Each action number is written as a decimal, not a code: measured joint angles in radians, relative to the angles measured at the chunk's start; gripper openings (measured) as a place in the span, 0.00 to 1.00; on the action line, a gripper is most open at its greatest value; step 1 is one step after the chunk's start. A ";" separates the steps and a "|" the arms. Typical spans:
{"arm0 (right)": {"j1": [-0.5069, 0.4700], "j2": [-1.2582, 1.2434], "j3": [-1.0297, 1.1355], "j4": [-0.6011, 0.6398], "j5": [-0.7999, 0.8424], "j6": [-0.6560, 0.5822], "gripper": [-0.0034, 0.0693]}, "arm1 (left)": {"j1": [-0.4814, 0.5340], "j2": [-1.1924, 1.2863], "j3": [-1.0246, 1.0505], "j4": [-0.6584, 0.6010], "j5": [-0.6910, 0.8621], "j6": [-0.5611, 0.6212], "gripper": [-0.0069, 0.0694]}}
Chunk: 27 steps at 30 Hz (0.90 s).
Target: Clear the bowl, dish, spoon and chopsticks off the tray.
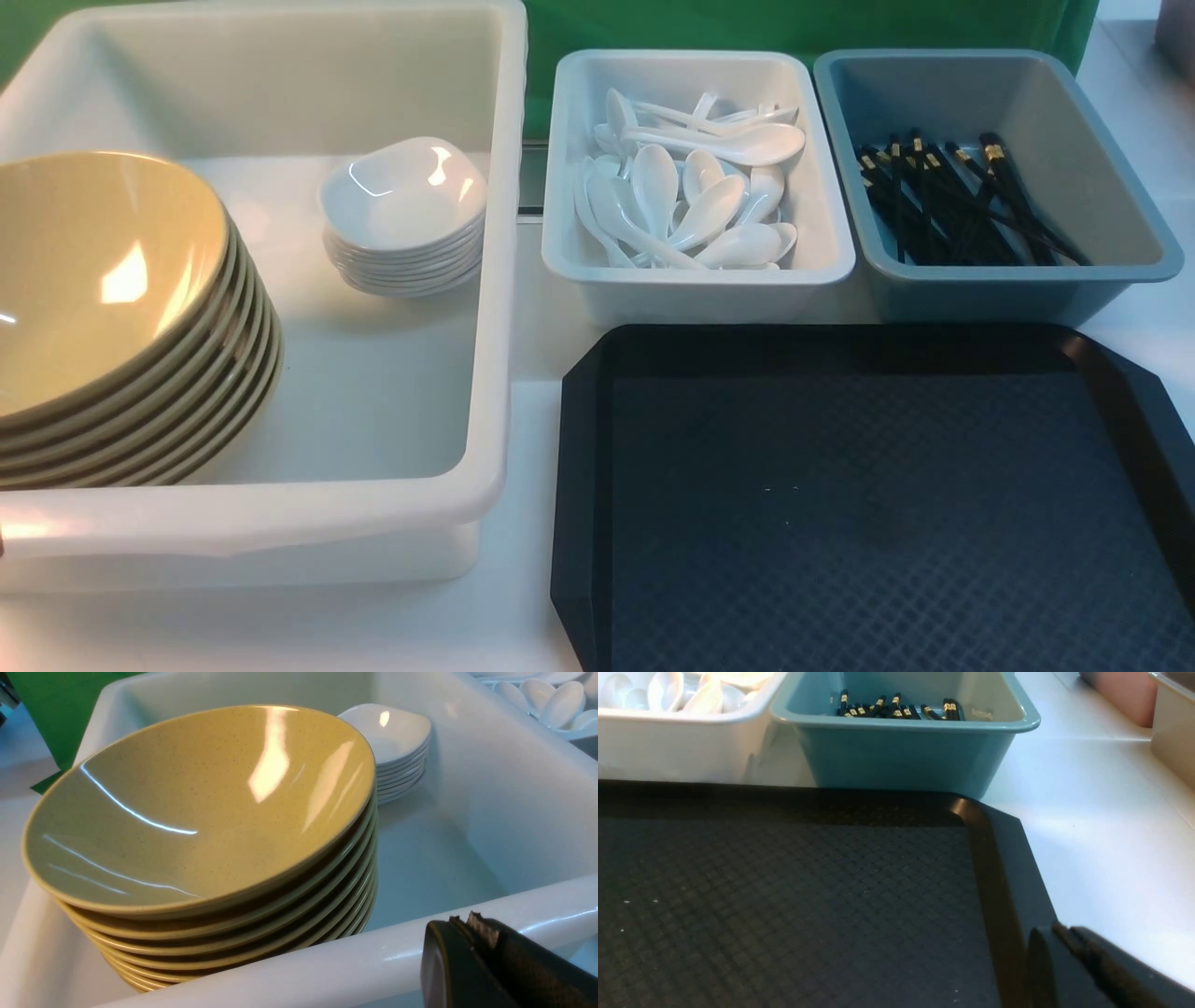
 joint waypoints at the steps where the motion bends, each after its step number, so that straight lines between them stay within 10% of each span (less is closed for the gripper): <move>1: 0.000 0.000 0.000 0.000 0.000 0.000 0.12 | 0.000 0.000 0.000 0.000 0.000 0.000 0.08; 27: 0.000 0.000 0.000 0.000 0.000 0.000 0.15 | 0.006 -0.003 0.048 -0.012 -0.154 0.003 0.08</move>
